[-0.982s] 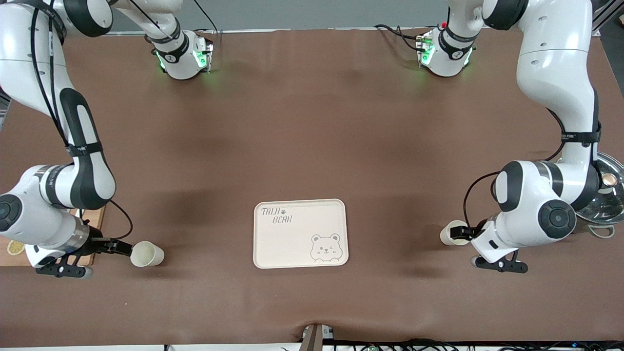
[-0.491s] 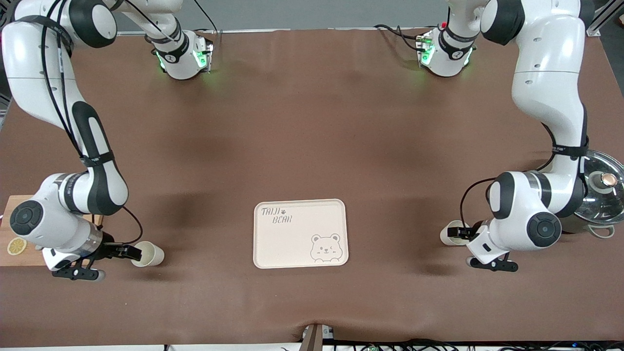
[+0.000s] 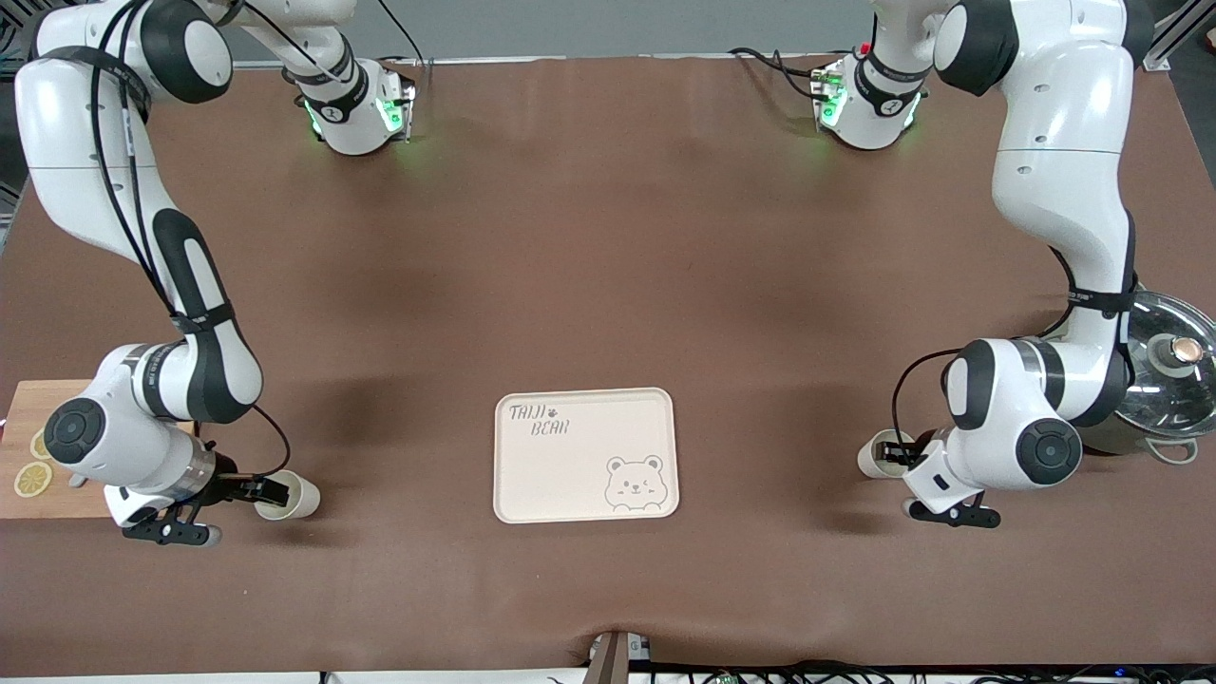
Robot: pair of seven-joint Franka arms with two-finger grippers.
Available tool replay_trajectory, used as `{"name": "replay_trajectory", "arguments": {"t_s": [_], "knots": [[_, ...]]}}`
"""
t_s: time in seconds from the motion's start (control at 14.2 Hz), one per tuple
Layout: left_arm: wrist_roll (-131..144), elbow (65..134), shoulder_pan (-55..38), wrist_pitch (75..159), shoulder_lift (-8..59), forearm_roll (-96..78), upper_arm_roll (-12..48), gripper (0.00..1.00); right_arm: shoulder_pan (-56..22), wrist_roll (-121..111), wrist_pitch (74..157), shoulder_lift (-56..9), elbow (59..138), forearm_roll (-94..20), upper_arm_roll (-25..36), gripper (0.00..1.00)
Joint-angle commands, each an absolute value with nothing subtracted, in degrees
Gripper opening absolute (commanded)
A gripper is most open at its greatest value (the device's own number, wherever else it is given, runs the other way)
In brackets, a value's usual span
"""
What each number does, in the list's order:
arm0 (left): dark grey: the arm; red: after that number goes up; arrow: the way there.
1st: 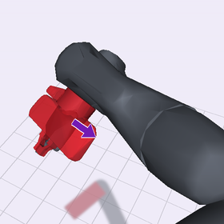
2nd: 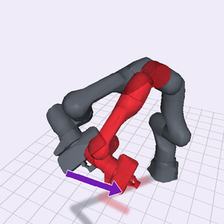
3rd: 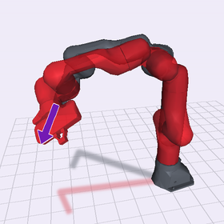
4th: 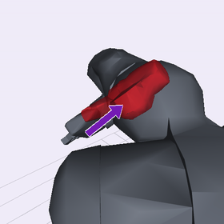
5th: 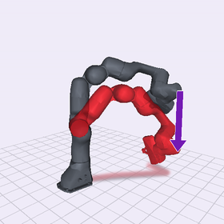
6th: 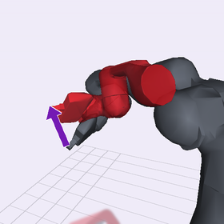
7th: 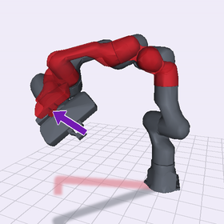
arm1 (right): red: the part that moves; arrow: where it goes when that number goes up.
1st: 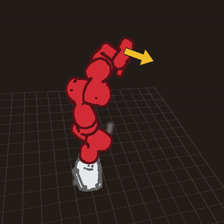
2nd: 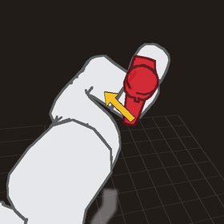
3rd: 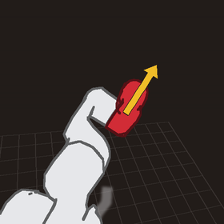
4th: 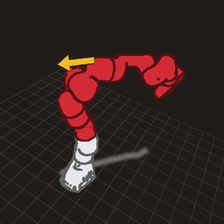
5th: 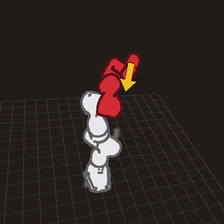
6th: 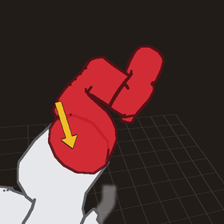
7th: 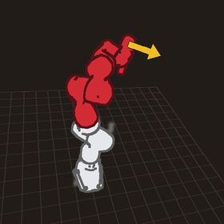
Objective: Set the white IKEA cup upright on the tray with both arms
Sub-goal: 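Close the right gripper and the left gripper on the cups, then carry the cups with both grippers toward the white bear tray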
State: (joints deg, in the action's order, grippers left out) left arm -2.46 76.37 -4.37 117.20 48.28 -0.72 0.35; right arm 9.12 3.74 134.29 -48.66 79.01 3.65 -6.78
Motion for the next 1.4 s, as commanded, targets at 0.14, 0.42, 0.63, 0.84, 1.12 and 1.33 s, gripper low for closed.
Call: {"name": "replay_trajectory", "arguments": {"t_s": [0.14, 0.42, 0.63, 0.84, 1.12, 1.33], "knots": [[-3.9, 76.6, -4.0, 117.2, 47.1, -0.7, 0.4, 0.00, 8.5, 4.8, 134.2, -49.8, 77.3, 4.4, -7.2, 0.96], [-3.9, 76.3, -4.0, 117.1, 46.9, -0.7, 0.4, 0.00, 8.3, 4.9, 134.3, -50.0, 77.3, 4.4, -7.2, 0.44], [-3.4, 75.9, -4.8, 117.1, 45.5, -0.8, 1.0, 0.00, 8.3, 4.9, 134.3, -50.2, 77.3, 4.4, -7.2, 0.14], [-2.5, 75.8, -5.2, 116.9, 43.2, -0.9, 3.0, 0.00, 8.3, 4.9, 134.3, -50.3, 77.3, 4.4, -7.2, 0.00], [3.6, 74.8, -5.4, 116.9, 43.2, -1.4, 5.7, 0.00, 8.3, 4.9, 134.2, -50.3, 77.1, 4.3, -7.2, 0.00], [11.4, 74.1, -5.4, 116.9, 43.2, -1.4, 8.7, 0.00, 8.2, 5.3, 133.2, -50.1, 75.8, 4.2, -7.4, 0.00]]}}
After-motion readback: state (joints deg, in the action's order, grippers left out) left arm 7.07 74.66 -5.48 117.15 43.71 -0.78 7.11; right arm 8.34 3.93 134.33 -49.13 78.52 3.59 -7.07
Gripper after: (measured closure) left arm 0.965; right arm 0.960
